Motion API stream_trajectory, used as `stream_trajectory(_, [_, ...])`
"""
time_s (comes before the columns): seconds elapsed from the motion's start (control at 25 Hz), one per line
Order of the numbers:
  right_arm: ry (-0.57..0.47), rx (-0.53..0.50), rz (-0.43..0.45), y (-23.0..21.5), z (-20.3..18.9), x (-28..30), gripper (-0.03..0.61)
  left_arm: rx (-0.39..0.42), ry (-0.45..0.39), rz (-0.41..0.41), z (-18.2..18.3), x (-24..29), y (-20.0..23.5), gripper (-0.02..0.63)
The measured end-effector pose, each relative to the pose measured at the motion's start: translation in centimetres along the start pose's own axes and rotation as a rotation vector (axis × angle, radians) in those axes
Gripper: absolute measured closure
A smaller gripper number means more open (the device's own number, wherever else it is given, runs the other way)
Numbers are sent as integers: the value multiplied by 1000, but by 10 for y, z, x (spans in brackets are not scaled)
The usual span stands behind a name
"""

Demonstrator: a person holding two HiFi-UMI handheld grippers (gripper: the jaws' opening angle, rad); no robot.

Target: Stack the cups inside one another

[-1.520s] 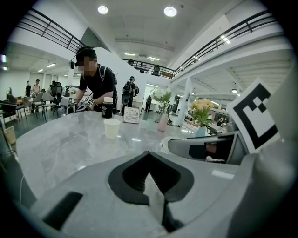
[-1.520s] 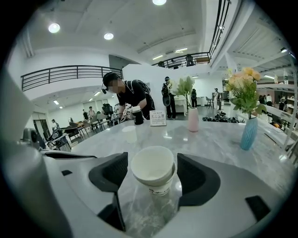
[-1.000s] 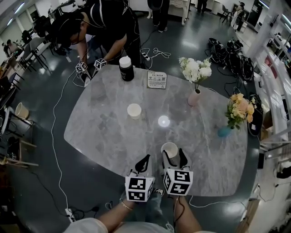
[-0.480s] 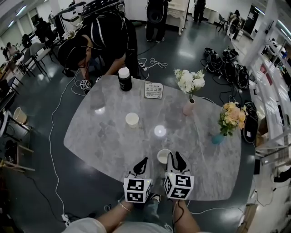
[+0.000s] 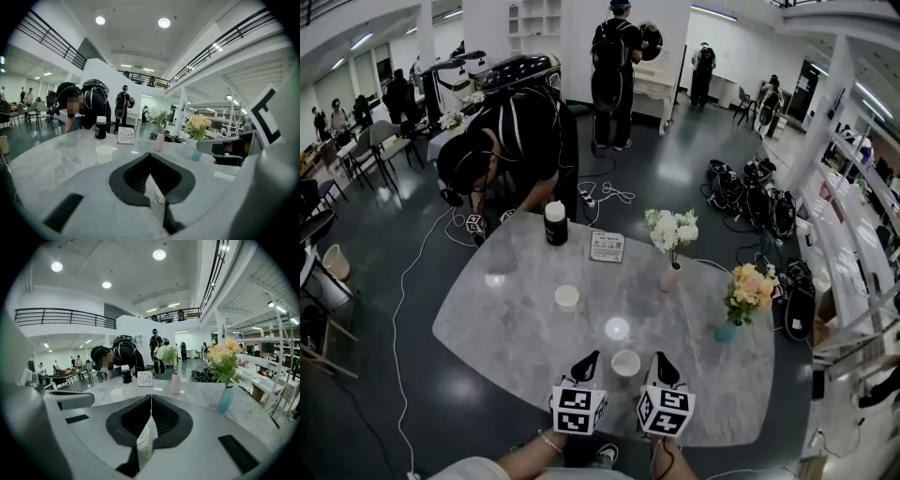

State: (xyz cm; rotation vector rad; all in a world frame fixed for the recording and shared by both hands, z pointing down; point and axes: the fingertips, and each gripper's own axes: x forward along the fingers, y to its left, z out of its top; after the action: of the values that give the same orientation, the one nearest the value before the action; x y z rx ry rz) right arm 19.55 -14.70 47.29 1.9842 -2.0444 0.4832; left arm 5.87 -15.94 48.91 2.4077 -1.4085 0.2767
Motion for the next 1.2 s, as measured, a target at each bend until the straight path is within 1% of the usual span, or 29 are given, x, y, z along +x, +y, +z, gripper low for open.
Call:
stream_trajectory(0.16, [-14,-4,-10,-10,10,-11,571,-2,-27,-6,14,-3,-6,614])
stream_trajectory(0.44, [-47,22,-34,-21,12,-21,571,7,-49,-12,19,-6,-9,614])
stream_trajectory(0.68, [-18,21,-28,-18,-1,-19,571,9,-44,-12,14,-8,-8,614])
stream_trajectory(0.96, [-13,4,-20,-8,0,-21,571,10,-25,-23,11,-14,-5,614])
stream_trajectory(1.2, [-14,3,-18,-4,3,-21,571,1,-32,-28,14,-16,-3,614])
